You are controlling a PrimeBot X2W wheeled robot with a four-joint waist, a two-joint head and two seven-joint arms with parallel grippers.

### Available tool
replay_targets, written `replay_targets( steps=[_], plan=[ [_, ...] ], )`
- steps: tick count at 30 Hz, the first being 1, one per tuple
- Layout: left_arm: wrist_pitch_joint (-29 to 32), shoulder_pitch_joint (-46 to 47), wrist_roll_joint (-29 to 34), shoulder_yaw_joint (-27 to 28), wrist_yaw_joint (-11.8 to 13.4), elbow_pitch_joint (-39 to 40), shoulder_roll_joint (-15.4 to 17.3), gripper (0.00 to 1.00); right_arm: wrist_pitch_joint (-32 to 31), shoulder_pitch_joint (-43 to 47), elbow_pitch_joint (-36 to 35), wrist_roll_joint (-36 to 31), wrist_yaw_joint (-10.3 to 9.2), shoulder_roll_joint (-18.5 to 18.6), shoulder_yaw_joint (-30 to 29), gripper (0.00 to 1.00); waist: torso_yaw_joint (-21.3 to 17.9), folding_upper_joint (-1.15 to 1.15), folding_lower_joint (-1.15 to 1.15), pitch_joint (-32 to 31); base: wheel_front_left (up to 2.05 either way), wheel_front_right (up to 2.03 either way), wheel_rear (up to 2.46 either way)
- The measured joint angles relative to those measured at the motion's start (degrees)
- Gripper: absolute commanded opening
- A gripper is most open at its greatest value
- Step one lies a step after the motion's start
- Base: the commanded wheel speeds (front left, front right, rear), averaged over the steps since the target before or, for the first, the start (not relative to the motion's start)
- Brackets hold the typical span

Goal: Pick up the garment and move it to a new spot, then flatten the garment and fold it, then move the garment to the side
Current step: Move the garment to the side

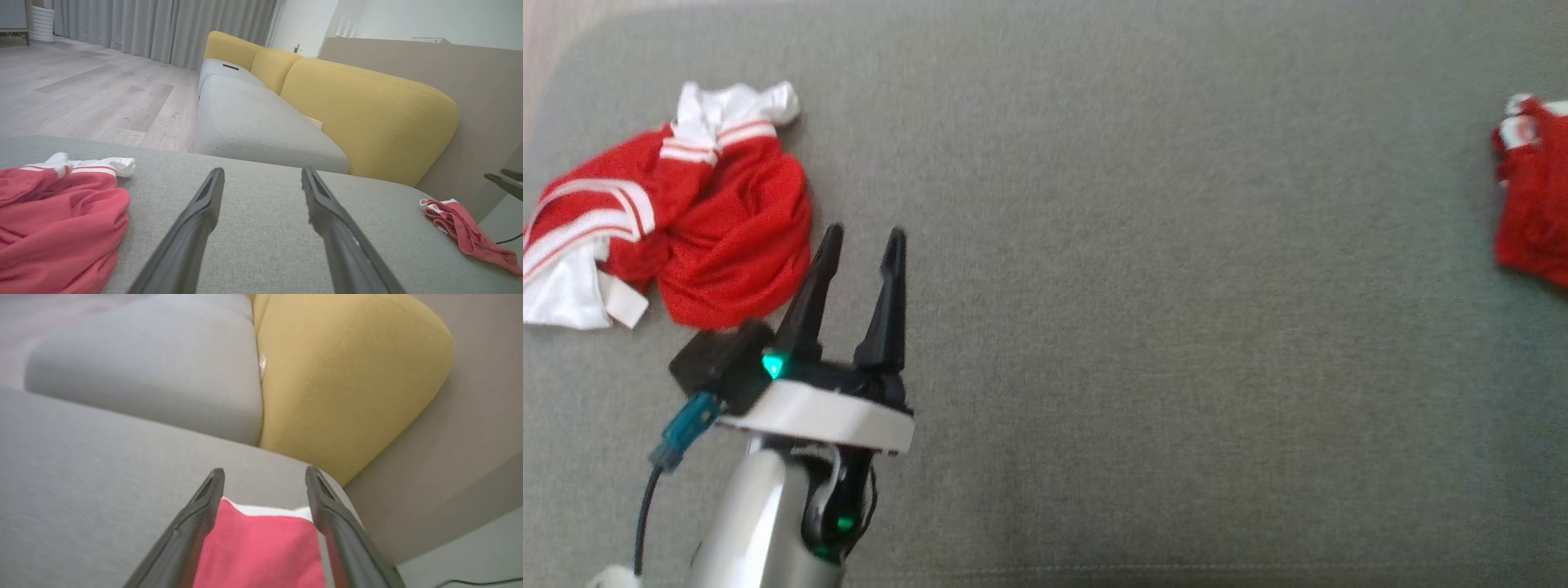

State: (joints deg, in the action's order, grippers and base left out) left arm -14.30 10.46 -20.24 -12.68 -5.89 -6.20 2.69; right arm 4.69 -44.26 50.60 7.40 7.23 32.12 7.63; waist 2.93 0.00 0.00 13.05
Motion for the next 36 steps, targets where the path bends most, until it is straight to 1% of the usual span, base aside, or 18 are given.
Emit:
replay_targets(
  steps=[5,6,7,12,14,16,18,21,26,31,36],
  plan=[
    [0.0,-3.4,0.0,1.1,0.2,0.0,0.0,1.0,3.5,5.7,-9.7,3.6,0.0,-10.5,-3.8,1.0,-1.2,0.0,0.0,-4.1,0.0,0.0,0.0],
    [0.0,-3.4,0.0,1.1,0.2,0.0,0.0,1.0,3.5,5.7,-9.7,3.6,0.0,-10.5,-3.8,1.0,-1.2,0.0,0.0,-4.1,0.0,0.0,0.0],
    [0.0,-3.8,0.0,1.2,0.3,0.1,0.0,1.0,3.7,7.3,-11.9,4.3,0.0,-12.5,-4.4,1.0,-1.4,0.0,-0.01,-5.0,0.0,0.0,0.0],
    [0.0,-6.4,0.0,2.1,0.5,0.3,0.0,1.0,4.0,17.6,-23.3,5.7,0.0,-22.3,-6.0,1.0,-2.1,0.0,-0.01,-8.9,0.0,0.0,0.0],
    [0.0,-7.6,0.0,2.1,0.9,0.4,0.0,1.0,4.2,22.6,-27.3,5.6,0.0,-25.5,-5.9,1.0,-2.1,0.0,-0.01,-10.3,0.0,0.0,0.0],
    [0.0,-8.9,0.0,2.1,0.9,0.5,0.0,1.0,4.6,27.5,-30.7,5.6,0.0,-27.6,-5.5,1.0,-2.1,0.0,-0.01,-11.5,0.0,0.0,0.0],
    [0.0,-10.1,0.0,2.0,1.0,0.6,0.0,1.0,5.5,31.7,-33.3,5.6,0.0,-28.6,-5.3,1.0,-2.0,0.0,-0.01,-12.6,0.0,0.0,0.0],
    [0.0,-11.8,0.0,1.9,1.4,0.7,0.1,1.0,6.9,36.4,-35.7,5.5,0.0,-28.9,-5.3,1.0,-1.7,0.0,-0.02,-13.4,0.0,0.0,0.0],
    [0.0,-13.3,0.1,1.7,1.4,0.7,0.1,1.0,8.7,41.7,-37.0,8.0,0.0,-29.2,-3.8,1.0,-1.2,0.0,0.0,-14.2,0.0,0.0,0.0],
    [0.0,-14.6,0.5,1.6,1.4,0.7,0.1,1.0,9.5,45.2,-36.9,8.8,0.0,-29.3,-3.6,1.0,-0.9,0.0,0.0,-14.6,0.0,0.0,0.0],
    [0.0,-14.9,0.5,1.2,1.4,1.2,0.1,1.0,9.5,45.3,-36.9,8.8,0.0,-29.4,-3.6,1.0,-1.1,0.0,0.0,-14.6,0.0,0.0,0.0]
  ],
)
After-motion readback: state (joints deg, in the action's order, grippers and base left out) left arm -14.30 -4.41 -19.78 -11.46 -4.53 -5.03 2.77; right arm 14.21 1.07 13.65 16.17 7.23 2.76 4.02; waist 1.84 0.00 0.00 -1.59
